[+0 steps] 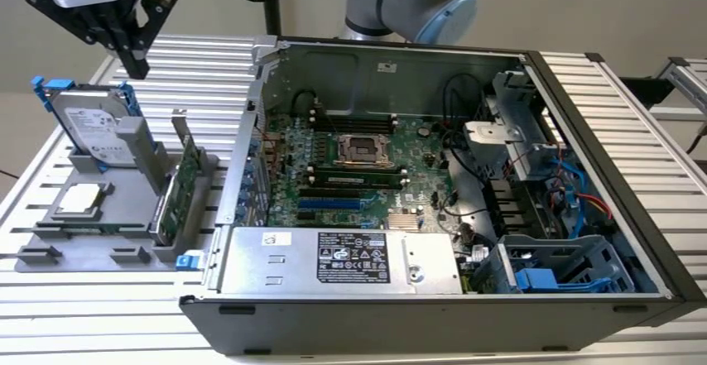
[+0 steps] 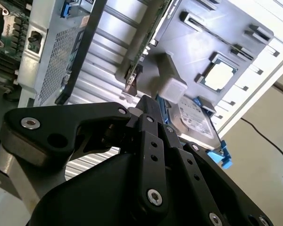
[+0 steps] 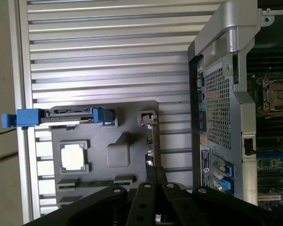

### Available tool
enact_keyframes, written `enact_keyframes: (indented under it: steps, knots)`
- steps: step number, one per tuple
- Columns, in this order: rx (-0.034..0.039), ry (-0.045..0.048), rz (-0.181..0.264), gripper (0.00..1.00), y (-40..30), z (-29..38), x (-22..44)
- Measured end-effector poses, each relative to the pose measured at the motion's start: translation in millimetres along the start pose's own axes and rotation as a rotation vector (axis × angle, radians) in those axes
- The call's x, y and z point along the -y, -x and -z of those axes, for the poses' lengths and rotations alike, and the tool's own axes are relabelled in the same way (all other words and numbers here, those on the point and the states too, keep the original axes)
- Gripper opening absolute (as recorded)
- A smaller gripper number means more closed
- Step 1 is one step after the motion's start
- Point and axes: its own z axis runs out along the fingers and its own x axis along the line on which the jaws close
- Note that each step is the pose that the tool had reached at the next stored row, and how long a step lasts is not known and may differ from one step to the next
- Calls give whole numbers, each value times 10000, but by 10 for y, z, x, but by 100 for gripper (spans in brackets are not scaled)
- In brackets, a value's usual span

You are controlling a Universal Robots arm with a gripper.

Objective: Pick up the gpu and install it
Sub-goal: 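Pick up the gpu and move the gpu toward the slot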

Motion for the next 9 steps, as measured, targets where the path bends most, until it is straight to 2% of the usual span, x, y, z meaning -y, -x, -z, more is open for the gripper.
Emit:
enact_keyframes:
  steps: [9]
  knots:
    - [0, 0, 0, 0, -3, 1, 14]
